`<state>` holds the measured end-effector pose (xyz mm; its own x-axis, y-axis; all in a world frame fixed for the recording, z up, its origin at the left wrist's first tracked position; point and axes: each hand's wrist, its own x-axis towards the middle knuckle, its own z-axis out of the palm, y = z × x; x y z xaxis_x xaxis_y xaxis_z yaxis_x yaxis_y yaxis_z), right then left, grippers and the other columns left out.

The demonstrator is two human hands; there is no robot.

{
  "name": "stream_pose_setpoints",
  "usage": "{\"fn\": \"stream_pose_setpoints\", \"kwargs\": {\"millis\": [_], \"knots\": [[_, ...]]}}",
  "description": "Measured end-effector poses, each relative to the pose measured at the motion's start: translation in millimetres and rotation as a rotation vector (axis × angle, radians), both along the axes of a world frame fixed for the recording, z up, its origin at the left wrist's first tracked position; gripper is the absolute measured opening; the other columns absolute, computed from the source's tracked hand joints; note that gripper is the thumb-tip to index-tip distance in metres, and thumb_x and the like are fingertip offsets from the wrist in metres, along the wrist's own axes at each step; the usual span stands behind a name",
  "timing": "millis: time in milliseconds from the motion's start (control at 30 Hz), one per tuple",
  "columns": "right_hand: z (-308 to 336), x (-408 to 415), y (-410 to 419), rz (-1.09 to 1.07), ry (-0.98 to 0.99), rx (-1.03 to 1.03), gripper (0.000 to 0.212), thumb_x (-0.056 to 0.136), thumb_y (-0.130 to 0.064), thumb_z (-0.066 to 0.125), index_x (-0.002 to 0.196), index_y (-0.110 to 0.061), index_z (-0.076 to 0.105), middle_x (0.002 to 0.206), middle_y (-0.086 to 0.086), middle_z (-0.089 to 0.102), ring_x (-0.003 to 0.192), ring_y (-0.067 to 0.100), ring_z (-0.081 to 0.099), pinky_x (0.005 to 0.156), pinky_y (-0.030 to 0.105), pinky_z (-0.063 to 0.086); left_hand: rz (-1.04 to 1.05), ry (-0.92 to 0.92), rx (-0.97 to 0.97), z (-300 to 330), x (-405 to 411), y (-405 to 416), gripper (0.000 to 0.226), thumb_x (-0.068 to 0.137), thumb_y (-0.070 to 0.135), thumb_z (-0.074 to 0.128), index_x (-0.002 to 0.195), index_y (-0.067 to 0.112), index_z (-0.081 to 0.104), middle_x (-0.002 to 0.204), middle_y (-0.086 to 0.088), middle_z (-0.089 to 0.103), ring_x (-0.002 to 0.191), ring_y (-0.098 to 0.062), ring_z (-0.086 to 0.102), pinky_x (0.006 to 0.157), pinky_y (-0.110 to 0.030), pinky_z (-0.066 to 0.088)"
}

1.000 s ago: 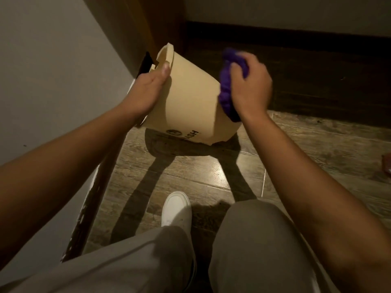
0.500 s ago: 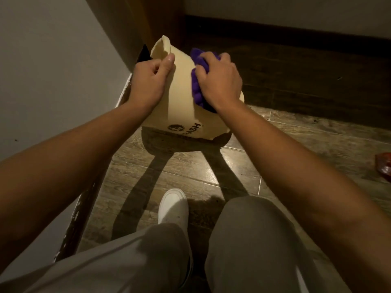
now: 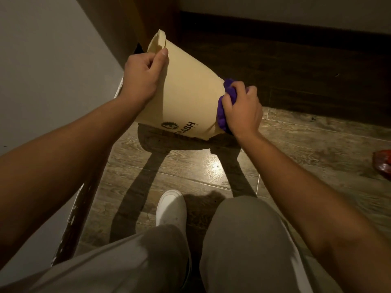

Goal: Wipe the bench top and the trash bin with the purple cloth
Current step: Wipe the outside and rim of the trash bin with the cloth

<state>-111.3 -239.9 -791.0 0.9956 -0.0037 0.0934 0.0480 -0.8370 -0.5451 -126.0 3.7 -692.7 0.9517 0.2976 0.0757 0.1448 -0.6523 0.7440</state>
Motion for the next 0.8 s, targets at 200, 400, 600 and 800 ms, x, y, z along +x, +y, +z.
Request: {"fn": "stream_pose_setpoints", "kwargs": {"millis": [200,400,600,800], "knots": [[-34,-42,-11,0.036,0.015,-0.027,0.041,0.091,-0.050,0.059,0.125,-0.027,0.054,0.112,0.009,0.054,0.084,0.022,0.055,0.068,0.032,0.040,-0.003,0.070,-0.064,11,14,-5,0.049,0.104,0.047,0.045,0.062,0.022,0.055,0.062,0.008,0.052,0.051,0.002,0.046,0.058,-0.018,0.037],[-69,-66,-8,0.325,0.271,-0.208,0.039,0.094,-0.050,0.056,0.128,-0.030,0.053,0.112,0.010,0.060,0.091,0.029,0.064,0.074,0.037,0.051,0.067,0.083,-0.137,10,17,0,0.049,0.103,0.046,0.047,0.059,0.025,0.050,0.056,0.012,0.045,0.047,0.000,0.039,0.054,-0.021,0.033],[-58,-70,-6,0.726,0.810,-0.261,0.037,0.088,-0.054,0.064,0.120,-0.036,0.067,0.119,0.000,0.067,0.105,0.023,0.060,0.083,0.035,0.048,0.049,0.143,0.014,-5,6,-4,0.047,0.104,0.046,0.045,0.064,0.022,0.052,0.069,-0.005,0.051,0.060,-0.012,0.042,0.061,-0.030,0.036],[23,-37,-27,0.703,0.812,-0.118,0.023,0.094,-0.054,0.062,0.102,-0.034,0.071,0.101,-0.004,0.067,0.091,0.016,0.060,0.076,0.031,0.045,-0.005,0.052,0.232,25,17,-9,0.047,0.104,0.047,0.043,0.097,0.010,0.072,0.082,-0.001,0.065,0.070,-0.012,0.059,0.064,-0.023,0.045]]}}
